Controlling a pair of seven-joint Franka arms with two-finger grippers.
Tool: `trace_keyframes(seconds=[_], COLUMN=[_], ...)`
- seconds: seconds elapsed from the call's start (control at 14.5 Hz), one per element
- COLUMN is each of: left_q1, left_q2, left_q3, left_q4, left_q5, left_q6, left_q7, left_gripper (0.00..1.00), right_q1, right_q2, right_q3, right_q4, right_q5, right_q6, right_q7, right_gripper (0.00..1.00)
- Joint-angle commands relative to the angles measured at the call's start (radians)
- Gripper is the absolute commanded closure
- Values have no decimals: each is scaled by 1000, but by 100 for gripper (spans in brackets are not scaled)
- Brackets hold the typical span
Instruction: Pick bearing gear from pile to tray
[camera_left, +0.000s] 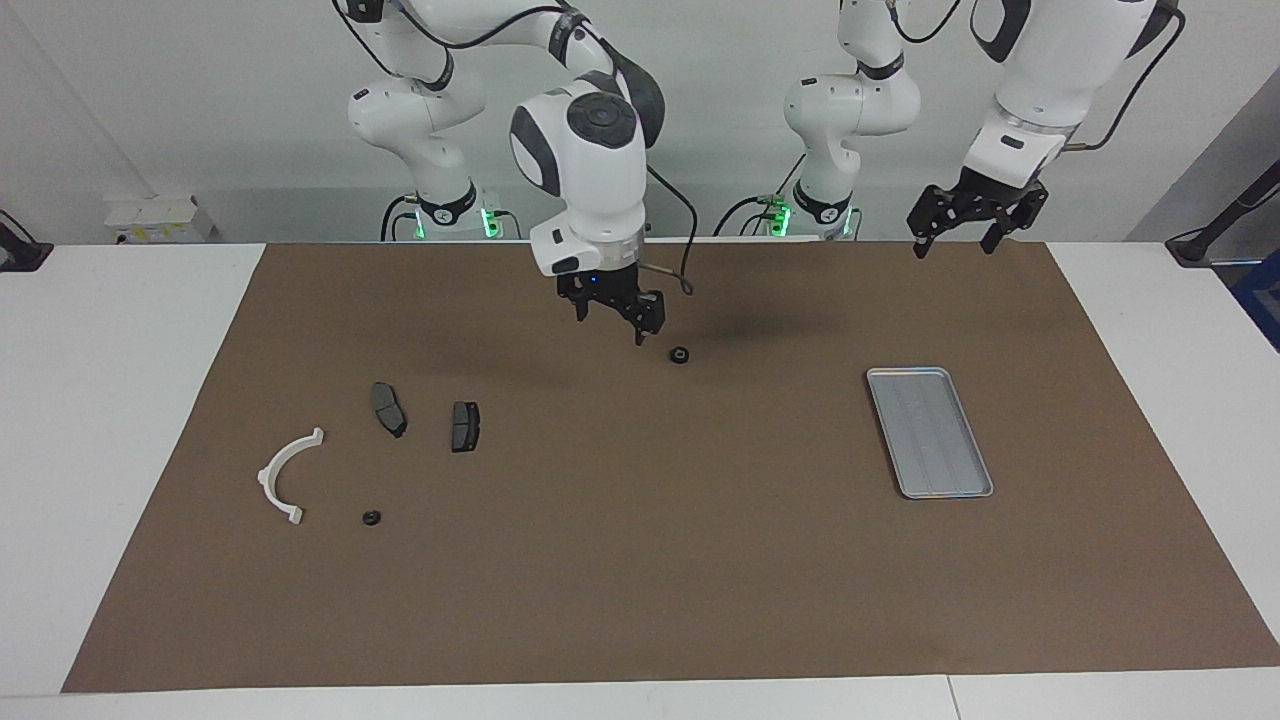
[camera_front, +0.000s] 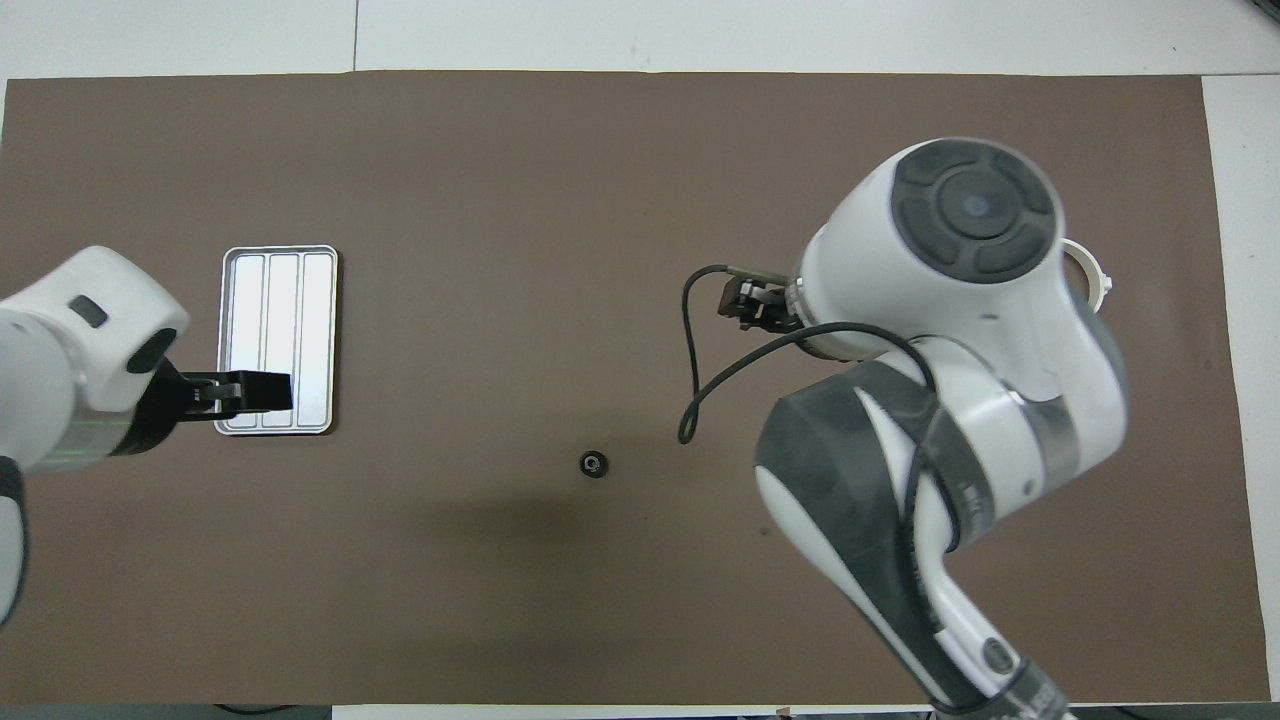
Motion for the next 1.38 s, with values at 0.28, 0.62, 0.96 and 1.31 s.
trace_keyframes(seconds=[0.28, 0.62, 0.96, 1.31], left_q1=[-243, -358, -447, -516], left_q2=[67, 262, 403, 405], left_q3=[8, 8, 11, 11], left_q4=[-162, -189, -177, -183], left_q5=[-6, -5, 8, 8], left_q6=[225, 492, 573, 525], left_q7=[-227, -453, -594, -652], left_gripper=[0, 0, 0, 0], right_q1=[-277, -352, -400, -418], right_q2=[-4, 126, 252, 349], right_q3=[9, 9, 9, 9], right_q4=[-20, -35, -44, -26], right_q5=[-19, -92, -112, -135], right_q6=[4, 165, 317, 403], right_q7=[-530, -568, -568, -554], right_gripper=[0, 0, 0, 0])
